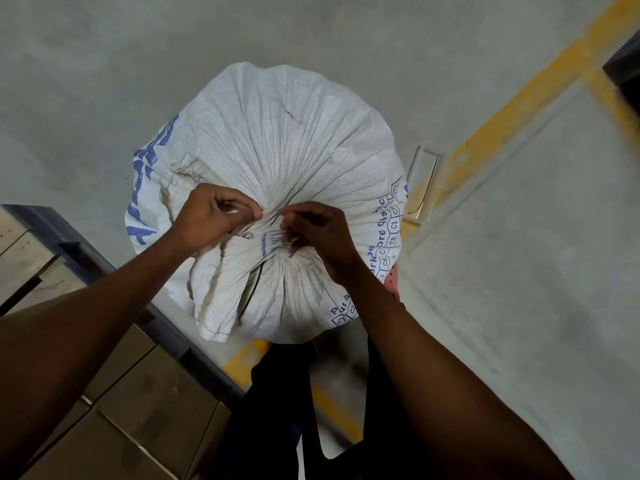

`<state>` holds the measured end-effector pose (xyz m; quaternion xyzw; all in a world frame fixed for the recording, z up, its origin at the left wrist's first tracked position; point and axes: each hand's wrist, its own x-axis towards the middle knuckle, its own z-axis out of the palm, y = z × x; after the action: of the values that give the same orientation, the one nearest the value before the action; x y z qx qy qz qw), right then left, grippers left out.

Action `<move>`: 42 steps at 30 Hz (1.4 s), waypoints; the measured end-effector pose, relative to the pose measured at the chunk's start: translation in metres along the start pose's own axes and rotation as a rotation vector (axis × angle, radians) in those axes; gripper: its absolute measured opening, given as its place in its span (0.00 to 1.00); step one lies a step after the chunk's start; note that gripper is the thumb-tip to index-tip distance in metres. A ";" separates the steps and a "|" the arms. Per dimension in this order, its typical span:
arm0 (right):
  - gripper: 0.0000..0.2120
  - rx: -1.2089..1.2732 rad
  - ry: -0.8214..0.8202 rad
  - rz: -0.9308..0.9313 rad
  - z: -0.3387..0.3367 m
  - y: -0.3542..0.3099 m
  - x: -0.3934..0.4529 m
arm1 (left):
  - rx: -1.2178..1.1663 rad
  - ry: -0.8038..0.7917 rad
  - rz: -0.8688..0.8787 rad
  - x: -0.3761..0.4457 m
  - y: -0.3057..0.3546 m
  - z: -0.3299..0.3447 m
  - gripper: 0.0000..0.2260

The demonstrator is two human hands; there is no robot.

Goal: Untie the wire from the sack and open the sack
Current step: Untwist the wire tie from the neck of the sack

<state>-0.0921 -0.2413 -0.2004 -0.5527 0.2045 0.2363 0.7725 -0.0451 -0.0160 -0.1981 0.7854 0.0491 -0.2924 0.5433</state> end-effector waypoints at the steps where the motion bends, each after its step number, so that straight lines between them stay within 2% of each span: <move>1: 0.07 -0.015 0.028 -0.010 0.004 -0.002 0.004 | 0.002 -0.008 -0.012 -0.001 0.000 -0.001 0.08; 8: 0.07 -0.051 0.076 -0.023 0.010 0.002 0.011 | 0.071 -0.023 -0.022 -0.003 0.001 -0.001 0.07; 14: 0.07 -0.028 0.098 -0.035 0.006 0.010 0.009 | 0.215 -0.074 -0.050 -0.001 -0.002 -0.001 0.13; 19: 0.07 -0.016 0.091 -0.044 0.004 0.014 0.008 | 0.270 -0.083 -0.049 0.004 -0.003 0.000 0.10; 22: 0.07 -0.010 0.086 -0.034 0.005 0.013 0.008 | 0.139 -0.098 -0.045 0.004 0.002 -0.002 0.09; 25: 0.09 -0.040 0.086 -0.030 0.006 0.011 0.011 | -0.042 -0.074 0.007 0.002 0.008 -0.007 0.13; 28: 0.10 -0.180 0.070 -0.082 0.012 0.012 0.018 | -0.057 0.006 0.098 0.004 0.016 -0.012 0.12; 34: 0.05 -0.518 0.040 -0.188 0.032 0.009 0.034 | -0.056 0.113 0.183 0.014 0.035 -0.030 0.08; 38: 0.14 -0.594 0.115 -0.206 0.041 -0.002 0.037 | -0.038 0.117 0.216 0.016 0.047 -0.043 0.08; 42: 0.08 -0.731 0.050 -0.225 0.058 -0.023 0.039 | -0.057 0.151 0.255 0.016 0.056 -0.053 0.07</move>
<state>-0.0437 -0.1872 -0.1881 -0.8163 0.0637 0.1937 0.5405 0.0121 0.0038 -0.1475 0.7893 -0.0020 -0.1598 0.5928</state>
